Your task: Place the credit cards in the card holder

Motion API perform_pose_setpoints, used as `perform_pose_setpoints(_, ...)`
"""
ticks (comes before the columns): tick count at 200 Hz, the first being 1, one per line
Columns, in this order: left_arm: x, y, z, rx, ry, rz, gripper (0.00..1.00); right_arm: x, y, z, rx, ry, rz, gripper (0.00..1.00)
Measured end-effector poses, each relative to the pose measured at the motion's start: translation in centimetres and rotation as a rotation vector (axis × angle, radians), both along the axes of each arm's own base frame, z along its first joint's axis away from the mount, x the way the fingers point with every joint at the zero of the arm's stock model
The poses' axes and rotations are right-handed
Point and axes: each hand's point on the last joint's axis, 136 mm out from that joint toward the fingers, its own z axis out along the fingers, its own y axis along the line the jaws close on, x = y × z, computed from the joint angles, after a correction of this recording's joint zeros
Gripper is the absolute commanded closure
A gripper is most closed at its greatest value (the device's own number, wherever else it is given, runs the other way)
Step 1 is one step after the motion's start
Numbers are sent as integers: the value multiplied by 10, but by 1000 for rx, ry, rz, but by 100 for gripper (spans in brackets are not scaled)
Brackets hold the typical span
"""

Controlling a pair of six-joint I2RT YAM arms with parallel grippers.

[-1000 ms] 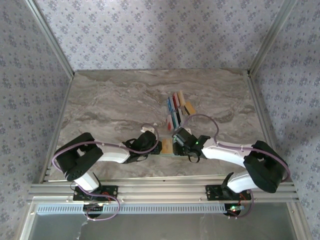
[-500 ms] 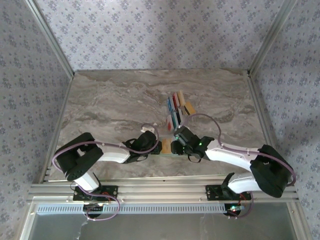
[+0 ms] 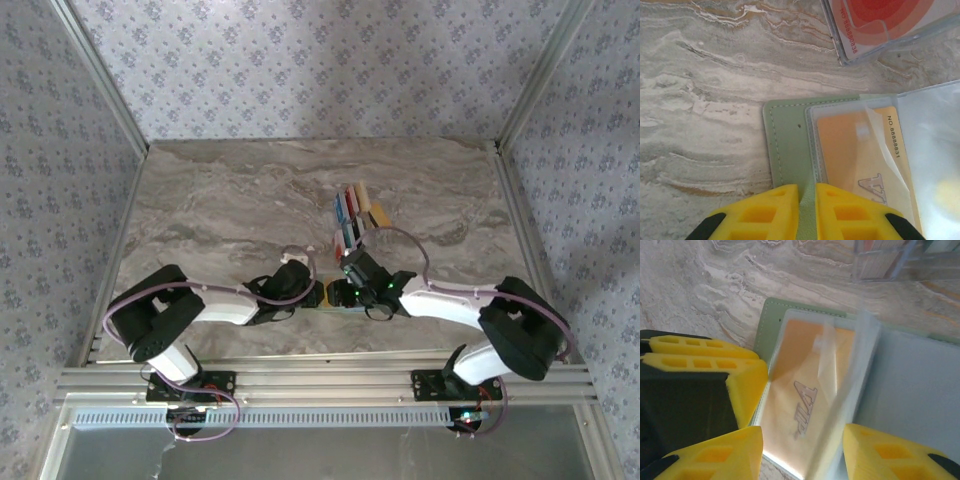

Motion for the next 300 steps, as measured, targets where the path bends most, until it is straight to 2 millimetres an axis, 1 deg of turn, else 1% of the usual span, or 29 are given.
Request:
perform_pose_setpoints(24,-3,4,2,-27,24,-14,74,4,10,-1,12,6,13,49)
perform_pose_setpoints(73,-12,31,6,-66,59,-4,61,9,28,6,42,-6,41,46)
perform_pose_setpoints(118,-17,49,9,-114,88,5,54,7,37,2,28,-3,69,46)
perform_pose_setpoints(153,-20,63,13,-160,109,15,50,3,46,8,35,-15,95,46)
perform_pose_setpoints(182,-18,68,25,-203,102,17,52,2,56,17,49,-32,116,46)
perform_pose_setpoints(197,-15,71,32,-219,90,26,54,1,60,19,53,-35,124,48)
perform_pose_setpoints(215,-11,79,40,-232,77,51,57,1,66,18,51,-34,134,49)
perform_pose_setpoints(236,-6,93,47,-224,59,100,57,2,75,11,42,-20,148,49)
perform_pose_setpoints(255,-5,104,49,-207,54,136,57,2,80,0,31,5,158,49)
perform_pose_setpoints(273,-7,111,49,-186,55,154,56,1,80,-10,19,26,167,49)
perform_pose_setpoints(288,-10,114,46,-168,63,155,54,2,81,-7,18,18,177,49)
perform_pose_setpoints(300,-11,115,43,-155,69,154,50,3,81,-4,16,6,188,48)
